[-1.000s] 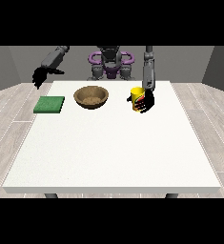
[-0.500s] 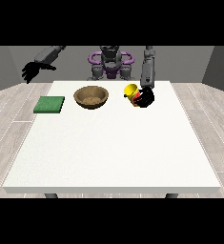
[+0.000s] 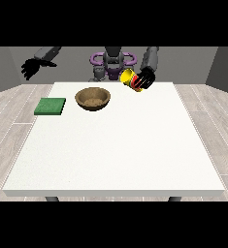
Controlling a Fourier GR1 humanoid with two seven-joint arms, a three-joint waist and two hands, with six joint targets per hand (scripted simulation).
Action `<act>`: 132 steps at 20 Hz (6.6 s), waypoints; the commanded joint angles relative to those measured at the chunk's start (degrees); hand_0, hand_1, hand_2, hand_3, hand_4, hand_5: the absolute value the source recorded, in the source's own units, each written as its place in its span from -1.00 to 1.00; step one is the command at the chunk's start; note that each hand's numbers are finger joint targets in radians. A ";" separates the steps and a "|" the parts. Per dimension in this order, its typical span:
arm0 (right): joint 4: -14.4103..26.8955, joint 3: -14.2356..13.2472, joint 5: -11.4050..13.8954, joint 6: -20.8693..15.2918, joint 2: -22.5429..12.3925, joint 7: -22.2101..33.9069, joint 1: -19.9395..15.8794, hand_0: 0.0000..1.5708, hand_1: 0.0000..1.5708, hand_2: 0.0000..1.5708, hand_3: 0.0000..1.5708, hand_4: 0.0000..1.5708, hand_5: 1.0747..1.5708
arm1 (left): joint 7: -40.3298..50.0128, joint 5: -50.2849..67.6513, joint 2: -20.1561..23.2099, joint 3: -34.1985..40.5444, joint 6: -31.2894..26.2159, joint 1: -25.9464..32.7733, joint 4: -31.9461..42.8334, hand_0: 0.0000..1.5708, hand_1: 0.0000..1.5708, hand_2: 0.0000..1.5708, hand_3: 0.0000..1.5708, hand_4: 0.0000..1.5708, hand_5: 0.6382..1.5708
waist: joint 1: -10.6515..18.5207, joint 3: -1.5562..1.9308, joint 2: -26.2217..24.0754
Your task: Pick the cup and pour the ball into the bowl, then pick the bowl and place it on the pad
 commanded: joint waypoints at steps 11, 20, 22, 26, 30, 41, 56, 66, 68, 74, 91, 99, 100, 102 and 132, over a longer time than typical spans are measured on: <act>11.40 -1.99 1.38 1.79 -2.38 -7.87 3.83 -1.00 -1.00 -1.00 -1.00 -1.00 0.92 | 24.63 -23.60 -6.98 -13.75 -2.66 -2.91 -4.46 0.53 0.53 1.00 1.00 0.24 1.00 | 4.41 -0.08 -4.50; 13.09 -0.12 3.14 -1.50 -3.07 -4.47 -4.67 -1.00 -1.00 -1.00 -0.77 -1.00 0.85 | 36.45 -34.31 -7.61 -24.04 -6.15 -7.28 -7.14 -0.30 -0.30 1.00 1.00 0.19 0.99 | 4.35 -0.11 -2.15; 12.11 1.41 4.60 -4.00 -1.23 -4.69 -6.75 -1.00 -1.00 -1.00 -0.82 -1.00 0.83 | 41.16 -37.49 -7.61 -28.01 -5.67 -8.57 -7.09 -0.34 -0.34 1.00 1.00 0.07 1.00 | 1.99 -0.11 -1.47; 14.36 -0.21 2.92 -2.30 -3.46 -3.72 -9.97 -1.00 -1.00 -1.00 -0.65 -1.00 0.83 | 41.30 -41.78 -7.62 -29.10 -9.54 -13.13 -8.01 -0.53 -0.53 1.00 1.00 0.14 1.00 | 3.46 -0.10 2.07; 13.37 1.81 3.27 -1.88 -1.67 -1.71 -13.62 -1.00 -1.00 -1.00 -0.66 -1.00 0.83 | 47.04 -44.20 -7.62 -35.56 -11.77 -10.70 -9.63 -0.63 -0.63 1.00 1.00 0.14 0.98 | -0.20 -0.11 2.36; 14.64 2.41 3.72 -3.96 0.78 -2.80 -12.69 -1.00 -1.00 -1.00 -0.77 -1.00 0.79 | 40.09 -52.37 -7.61 -38.92 -27.31 -17.59 -7.28 -0.11 -0.11 1.00 1.00 0.53 0.67 | 0.40 -0.11 0.30; 16.71 2.54 2.26 -0.36 0.89 -1.02 -8.73 -1.00 -1.00 -1.00 -1.00 -0.41 0.94 | 36.70 -52.71 -7.38 -31.88 -29.36 -12.38 -14.23 0.72 0.72 1.00 1.00 0.52 0.75 | 2.58 -0.21 -1.88; 15.26 0.30 1.00 -6.38 2.15 -1.91 -9.76 -1.00 -1.00 -1.00 -1.00 -0.48 0.94 | 26.05 -25.04 -1.24 -8.12 -16.95 -4.57 -23.54 0.09 0.09 1.00 0.98 0.18 0.97 | 11.32 -0.35 3.76; 14.96 0.85 0.82 -6.96 4.21 -0.89 -10.40 -1.00 -1.00 -1.00 -1.00 -0.70 0.96 | 23.06 -16.76 -4.16 -4.35 -16.59 -3.30 -24.62 0.65 0.65 1.00 0.95 0.27 0.99 | 11.61 -0.53 5.97; 12.13 0.59 -0.81 -5.75 4.62 -0.32 -12.38 -1.00 -1.00 -1.00 -1.00 -0.51 0.99 | 11.51 1.57 -6.14 5.91 -17.10 -1.47 -25.04 0.00 0.00 -0.10 -0.88 0.10 0.91 | 9.02 -0.50 12.34; 14.10 7.99 3.15 -9.68 14.84 -0.03 -9.33 -1.00 -1.00 -1.00 -1.00 -0.88 0.88 | 6.66 15.15 -7.55 7.24 -21.51 3.39 -19.66 -1.00 -1.00 -1.00 -1.00 -1.00 0.93 | 4.88 -0.11 6.67; 18.51 4.55 1.56 -11.95 14.79 -6.98 -10.68 -1.00 -1.00 -1.00 -1.00 -0.82 0.84 | 7.72 15.89 -5.56 7.30 -25.93 -0.89 -24.89 -1.00 -1.00 -1.00 -1.00 -1.00 0.97 | 10.79 -0.03 13.37; 18.19 3.83 0.10 -8.81 13.09 -5.41 -10.27 -1.00 -1.00 -1.00 -1.00 -0.83 0.84 | 6.67 15.14 -6.04 6.71 -25.03 0.33 -24.99 -1.00 -1.00 -1.00 -1.00 -1.00 0.97 | 10.28 -0.04 13.79; 16.49 5.12 0.62 -9.75 14.39 -3.42 -9.78 -1.00 -1.00 -1.00 -1.00 -0.81 0.81 | 7.32 14.98 -6.66 5.87 -25.54 1.59 -24.63 -1.00 -1.00 -1.00 -1.00 -1.00 0.97 | 10.36 -0.08 11.30; 15.06 14.35 8.72 -28.96 17.66 19.55 -14.20 1.00 1.00 1.00 1.00 0.30 0.93 | 0.41 22.53 2.74 16.69 -30.31 8.96 -17.95 -1.00 -1.00 -1.00 -1.00 -1.00 1.00 | 3.40 -0.22 2.29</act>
